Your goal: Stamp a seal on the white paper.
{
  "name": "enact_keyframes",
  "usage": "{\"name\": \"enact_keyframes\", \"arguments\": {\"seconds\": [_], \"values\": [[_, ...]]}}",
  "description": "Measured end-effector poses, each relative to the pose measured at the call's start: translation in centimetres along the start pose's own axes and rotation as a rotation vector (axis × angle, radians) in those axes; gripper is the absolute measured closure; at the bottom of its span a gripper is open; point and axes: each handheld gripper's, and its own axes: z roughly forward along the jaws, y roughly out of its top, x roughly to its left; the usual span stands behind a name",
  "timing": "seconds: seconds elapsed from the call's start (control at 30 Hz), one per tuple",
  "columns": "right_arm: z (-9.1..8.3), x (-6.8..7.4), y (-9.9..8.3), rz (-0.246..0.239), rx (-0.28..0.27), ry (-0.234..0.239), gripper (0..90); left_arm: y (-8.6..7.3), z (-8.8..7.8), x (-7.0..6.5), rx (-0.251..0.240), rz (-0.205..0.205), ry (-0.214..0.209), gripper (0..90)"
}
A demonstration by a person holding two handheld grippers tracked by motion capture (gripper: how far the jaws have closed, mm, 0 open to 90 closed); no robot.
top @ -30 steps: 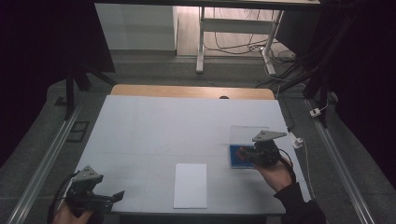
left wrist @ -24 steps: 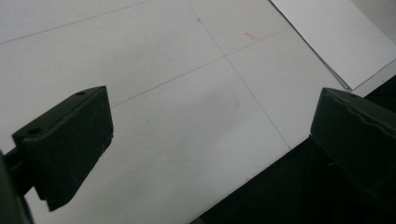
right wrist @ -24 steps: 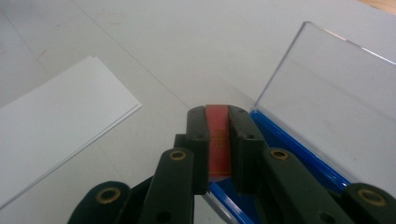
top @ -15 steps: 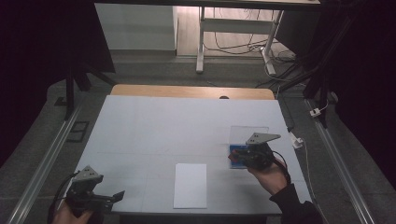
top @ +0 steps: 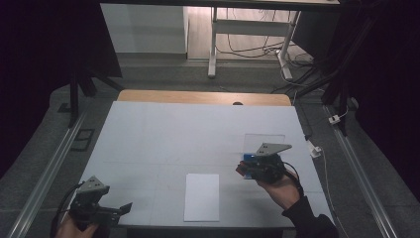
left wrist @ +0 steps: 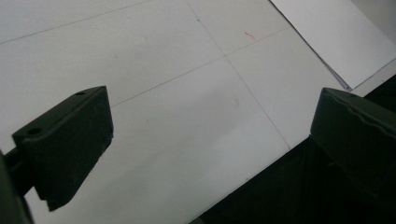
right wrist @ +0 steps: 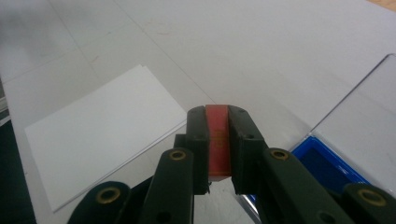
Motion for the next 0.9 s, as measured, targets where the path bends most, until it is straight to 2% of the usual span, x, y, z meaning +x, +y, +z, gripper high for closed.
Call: {"name": "enact_keyframes", "arguments": {"seconds": [0.4, 0.9], "values": [[1.0, 1.4, 0.6, -0.017, -0.005, 0.057, 80.2, 0.0, 0.0, 0.0, 0.002, 0.001, -0.002, 0.0], [2.9, 3.6, 1.2, -0.063, 0.023, 0.110, 80.2, 0.0, 0.1, 0.0, 0.004, -0.001, -0.003, 0.0]]}}
